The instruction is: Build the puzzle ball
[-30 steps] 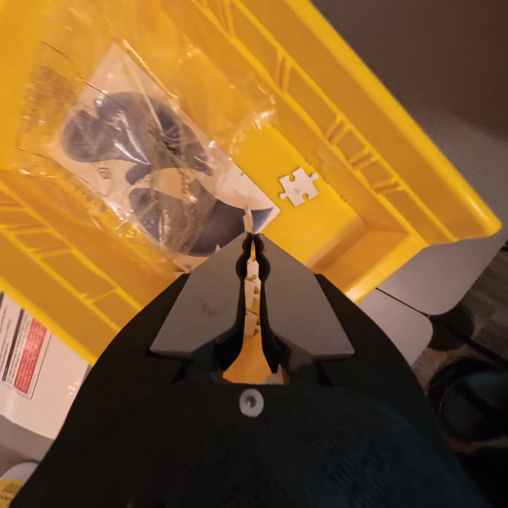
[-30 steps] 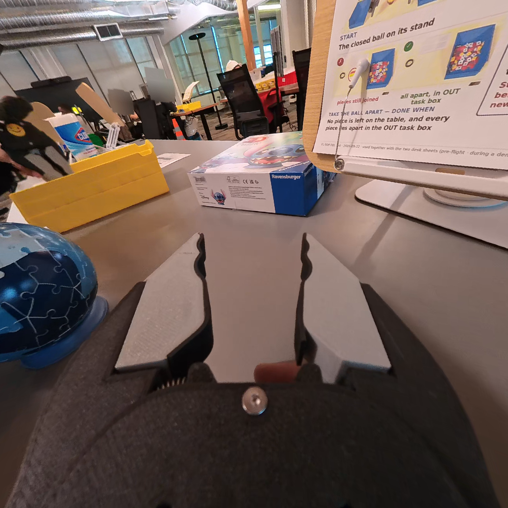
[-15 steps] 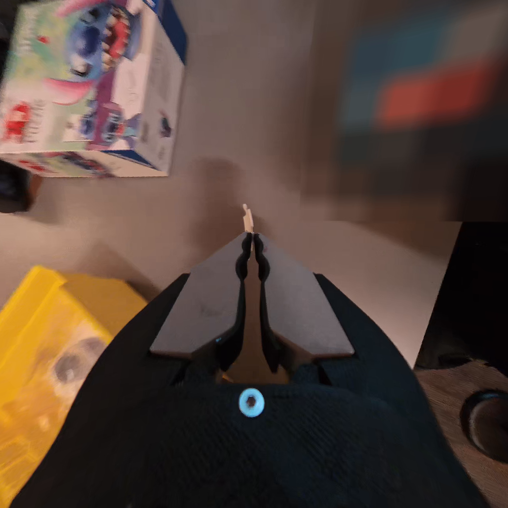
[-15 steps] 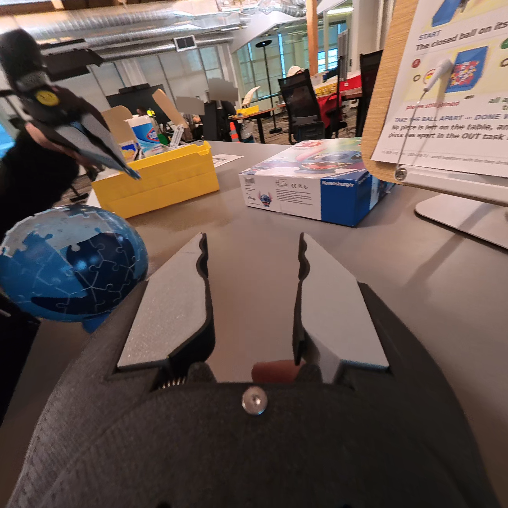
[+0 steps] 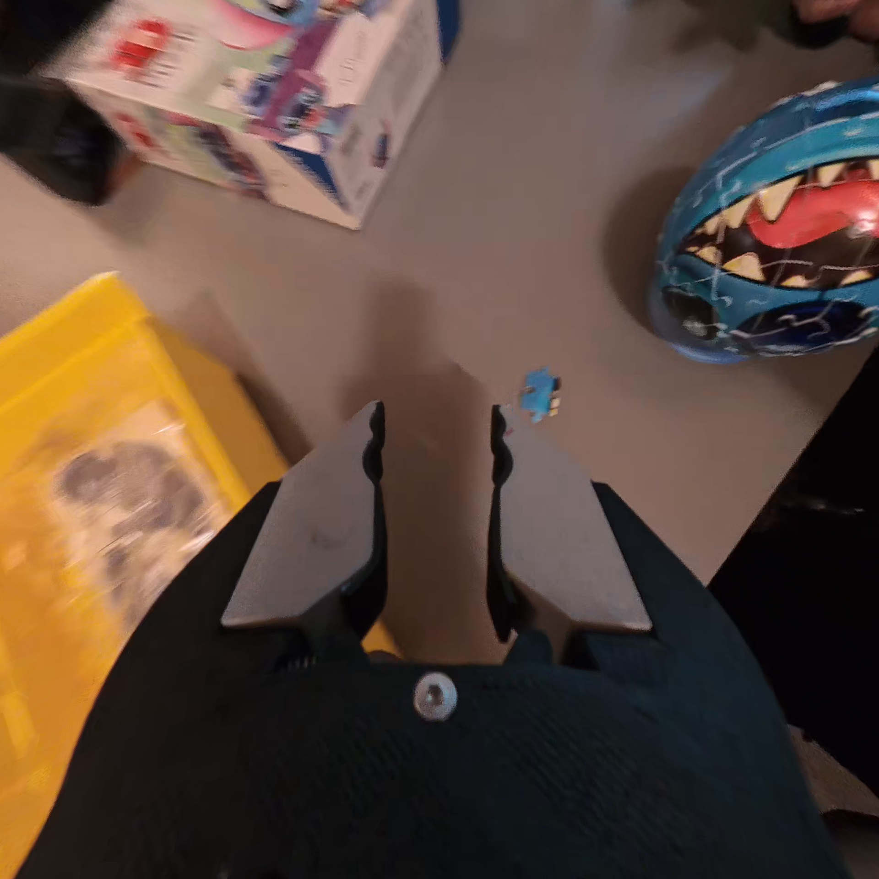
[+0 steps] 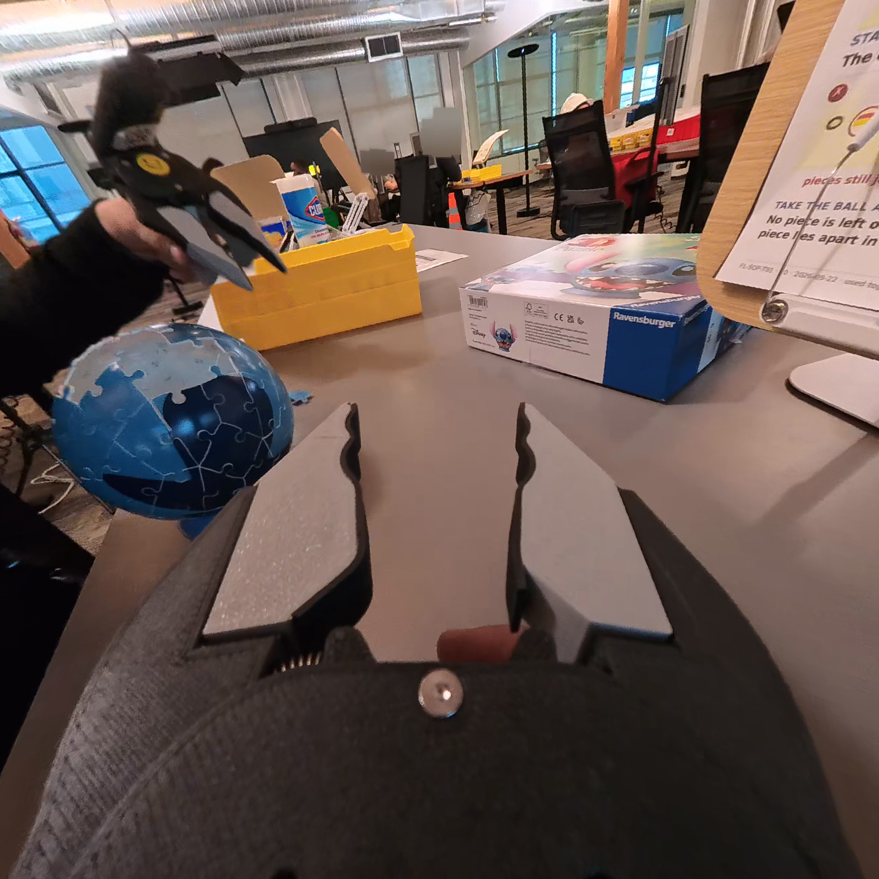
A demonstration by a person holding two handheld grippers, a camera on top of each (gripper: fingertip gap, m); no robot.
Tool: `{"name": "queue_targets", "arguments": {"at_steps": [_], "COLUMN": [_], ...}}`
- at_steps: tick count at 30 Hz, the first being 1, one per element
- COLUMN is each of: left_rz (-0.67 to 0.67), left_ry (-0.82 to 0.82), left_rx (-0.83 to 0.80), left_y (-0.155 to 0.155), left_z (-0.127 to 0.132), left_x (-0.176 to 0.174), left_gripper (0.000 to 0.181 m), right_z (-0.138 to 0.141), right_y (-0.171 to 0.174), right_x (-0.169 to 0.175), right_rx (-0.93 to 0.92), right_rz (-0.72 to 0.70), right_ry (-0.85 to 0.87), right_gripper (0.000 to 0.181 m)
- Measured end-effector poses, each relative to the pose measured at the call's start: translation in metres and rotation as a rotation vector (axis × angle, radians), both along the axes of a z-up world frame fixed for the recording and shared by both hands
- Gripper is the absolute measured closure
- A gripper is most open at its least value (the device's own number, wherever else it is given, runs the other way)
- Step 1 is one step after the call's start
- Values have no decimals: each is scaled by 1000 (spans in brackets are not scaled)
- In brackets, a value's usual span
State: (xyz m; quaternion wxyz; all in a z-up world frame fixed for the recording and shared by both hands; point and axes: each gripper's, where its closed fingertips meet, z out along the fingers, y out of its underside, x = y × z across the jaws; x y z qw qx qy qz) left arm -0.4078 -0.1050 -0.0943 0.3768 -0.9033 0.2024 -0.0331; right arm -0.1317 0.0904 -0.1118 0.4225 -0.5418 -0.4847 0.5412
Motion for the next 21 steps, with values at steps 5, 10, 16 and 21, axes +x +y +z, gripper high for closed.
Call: {"name": "queue_targets", "arguments": {"at_steps": [5,10,16,21], "left_rz": [184,160,124,55], "left_ry": [31,-50,19,-26], "left_rx": [24,-128,-234,-315], "left_y": [-44,-56,-50,-60], "left_z": [31,-20,-70,-89], "left_x": [-100,-125,-140,-144], "left_gripper": [138,138,137,135], "right_z": [-2,1,2,2], "right_y": [1,9,19,25], "right_x": [-1,2,4,6], "right_rx": [13,-29,-49,-58], "right_rz": [-14,-46,-105,-147], "right_ry": [-13,11,22,27], "right_gripper": [117,117,117,116]}}
